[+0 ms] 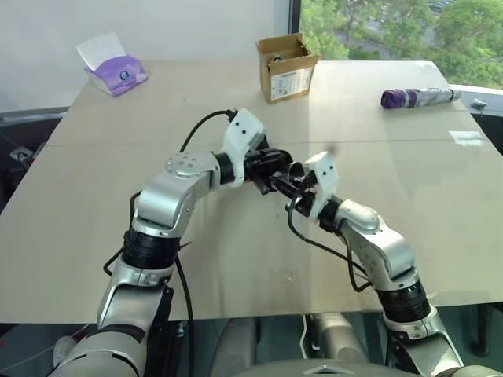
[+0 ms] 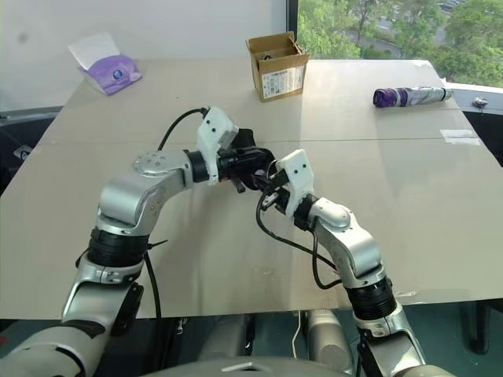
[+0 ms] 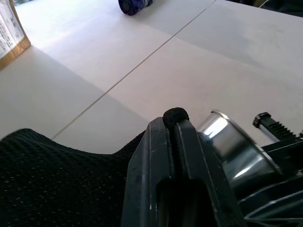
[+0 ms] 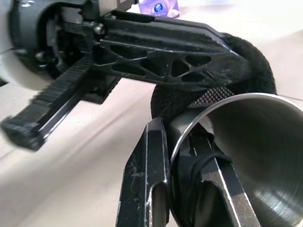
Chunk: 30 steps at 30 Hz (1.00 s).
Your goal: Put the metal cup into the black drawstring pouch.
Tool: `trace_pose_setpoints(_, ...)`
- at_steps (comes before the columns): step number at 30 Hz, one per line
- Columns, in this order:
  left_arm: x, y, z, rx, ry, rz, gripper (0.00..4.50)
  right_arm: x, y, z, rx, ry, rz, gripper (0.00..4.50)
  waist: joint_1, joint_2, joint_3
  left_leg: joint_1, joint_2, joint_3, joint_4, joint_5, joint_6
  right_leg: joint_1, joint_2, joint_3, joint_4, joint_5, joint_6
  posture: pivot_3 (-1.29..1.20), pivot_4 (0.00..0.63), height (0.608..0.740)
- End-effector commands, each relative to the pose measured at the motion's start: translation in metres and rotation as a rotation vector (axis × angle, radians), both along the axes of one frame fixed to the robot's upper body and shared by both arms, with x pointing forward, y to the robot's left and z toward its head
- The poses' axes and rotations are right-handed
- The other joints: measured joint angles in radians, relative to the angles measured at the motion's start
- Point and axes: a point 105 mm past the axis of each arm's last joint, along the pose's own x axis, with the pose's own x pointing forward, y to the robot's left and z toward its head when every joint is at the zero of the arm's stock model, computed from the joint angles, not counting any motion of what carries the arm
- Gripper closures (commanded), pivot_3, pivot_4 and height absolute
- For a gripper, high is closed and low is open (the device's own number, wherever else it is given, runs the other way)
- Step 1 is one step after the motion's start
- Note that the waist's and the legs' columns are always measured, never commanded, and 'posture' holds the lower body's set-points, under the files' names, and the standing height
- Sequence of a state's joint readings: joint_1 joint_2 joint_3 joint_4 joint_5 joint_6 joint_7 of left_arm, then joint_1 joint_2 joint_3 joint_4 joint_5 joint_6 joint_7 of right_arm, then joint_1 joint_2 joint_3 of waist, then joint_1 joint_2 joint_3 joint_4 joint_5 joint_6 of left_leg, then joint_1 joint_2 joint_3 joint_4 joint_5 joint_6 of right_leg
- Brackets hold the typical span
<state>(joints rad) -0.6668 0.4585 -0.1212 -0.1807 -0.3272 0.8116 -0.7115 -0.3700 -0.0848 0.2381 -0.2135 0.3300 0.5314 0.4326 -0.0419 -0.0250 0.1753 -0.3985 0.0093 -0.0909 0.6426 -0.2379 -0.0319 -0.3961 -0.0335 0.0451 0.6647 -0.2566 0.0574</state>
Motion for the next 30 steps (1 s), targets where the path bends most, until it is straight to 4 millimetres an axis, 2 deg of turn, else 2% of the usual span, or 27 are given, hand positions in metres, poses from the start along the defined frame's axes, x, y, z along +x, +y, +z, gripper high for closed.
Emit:
trace_pose_setpoints(1,-0.009,-0.004,0.017,-0.039,-0.055,-0.021,4.50,-0.002,0.006,0.013,0.041,-0.064,0.025,4.45,0.000,0.000,0.000,0.000,0.000,0.000,0.000,0.000,0.000,0.000,0.000,0.000,0.000,0.000,0.000,0.00,0.150,0.740)
trace_pose_setpoints(8,-0.010,-0.008,0.026,-0.144,-0.004,-0.013,4.50,0.000,0.011,0.020,0.080,-0.104,0.022,4.45,0.001,0.000,0.000,0.000,0.000,0.000,0.000,0.000,0.000,0.000,0.000,0.000,0.000,0.000,0.000,0.00,0.150,0.740)
trace_pose_setpoints(13,-0.015,-0.009,0.047,-0.286,0.057,-0.049,4.50,0.000,0.021,0.017,-0.009,-0.226,0.057,4.45,0.000,0.000,0.000,0.000,0.000,0.000,0.000,0.000,0.000,0.000,0.000,0.000,0.000,0.000,0.000,0.00,0.150,0.740)
trace_pose_setpoints(20,-0.025,-0.012,0.049,-0.289,0.121,-0.100,4.50,0.011,0.027,0.013,-0.133,-0.375,0.077,4.45,-0.001,0.000,0.000,0.000,0.000,0.000,0.000,0.001,-0.002,0.000,0.000,0.000,0.000,0.000,0.000,0.00,0.150,0.740)
trace_pose_setpoints(21,-0.025,-0.012,0.048,-0.293,0.140,-0.103,4.50,0.014,0.028,0.014,-0.133,-0.393,0.074,4.45,-0.001,0.000,0.000,0.000,0.000,0.000,0.000,0.001,-0.002,0.000,0.000,0.000,0.000,0.000,0.000,0.00,0.150,0.740)
trace_pose_setpoints(25,-0.027,-0.006,0.046,-0.321,0.197,-0.084,4.50,0.028,0.019,0.039,0.091,-0.303,0.018,4.45,-0.001,0.000,0.000,0.000,0.000,0.000,0.000,0.002,-0.003,0.000,0.000,0.000,0.000,0.000,0.000,0.00,0.150,0.740)
trace_pose_setpoints(28,-0.027,-0.004,0.047,-0.338,0.218,-0.082,4.50,0.029,0.022,0.038,0.061,-0.326,0.029,4.45,-0.001,0.000,0.000,0.000,0.000,0.000,0.000,0.002,-0.004,0.000,0.000,0.000,0.000,0.000,0.000,0.00,0.150,0.740)
trace_pose_setpoints(30,-0.026,-0.008,0.049,-0.340,0.209,-0.080,4.50,0.027,0.033,0.036,0.011,-0.353,0.065,4.45,-0.001,0.000,0.000,0.000,0.000,0.000,0.000,0.002,-0.004,0.000,-0.001,0.000,-0.001,0.000,0.000,0.00,0.150,0.740)
